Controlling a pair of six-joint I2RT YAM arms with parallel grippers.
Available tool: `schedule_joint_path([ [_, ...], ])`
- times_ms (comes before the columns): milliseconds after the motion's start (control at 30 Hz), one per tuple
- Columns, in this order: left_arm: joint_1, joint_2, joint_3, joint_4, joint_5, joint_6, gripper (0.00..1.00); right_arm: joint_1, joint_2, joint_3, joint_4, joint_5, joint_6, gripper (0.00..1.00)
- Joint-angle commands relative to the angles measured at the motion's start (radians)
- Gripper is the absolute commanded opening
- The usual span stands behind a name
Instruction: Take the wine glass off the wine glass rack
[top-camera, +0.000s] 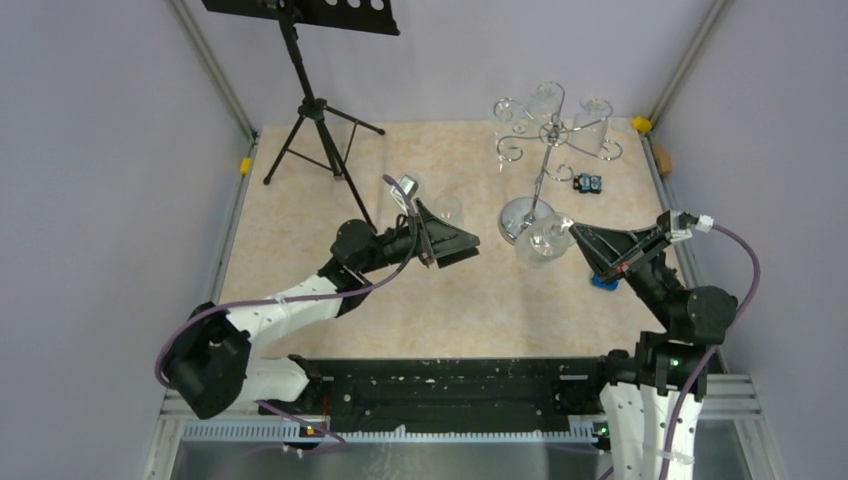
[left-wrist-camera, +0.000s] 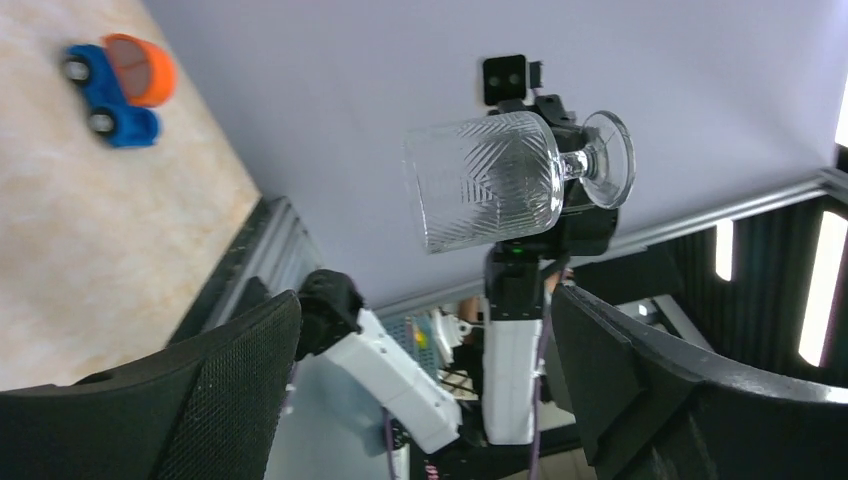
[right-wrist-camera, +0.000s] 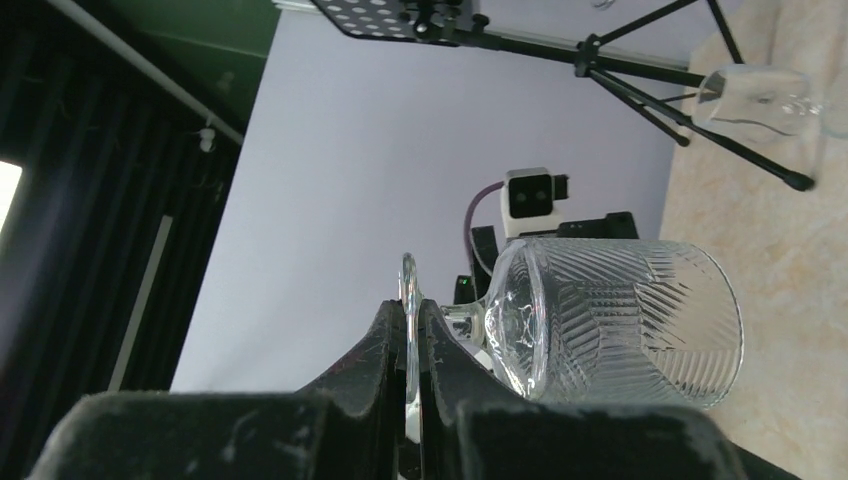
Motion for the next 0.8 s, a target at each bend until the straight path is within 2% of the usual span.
schedule_joint_path([
  [0,-0.060,0.074,0.066,0.371,-0.015,-0.187,0.98,0.007,0.009,0.068,0.270,-0.023,0.144,0.00],
  [167,-0.123,0.155,0.172,0.409,-0.017,-0.208,0.95,0.007,0.010,0.104,0.270,-0.030,0.199,0.00],
  [500,-0.214,0.281,0.281,0.639,-0.001,-0.394,0.73,0.008,-0.007,0.066,0.285,-0.029,0.272,0.00],
  [767,-0.240,0.301,0.308,0.750,-0.015,-0.485,0.41,0.008,-0.031,0.032,0.236,-0.007,0.269,0.00],
])
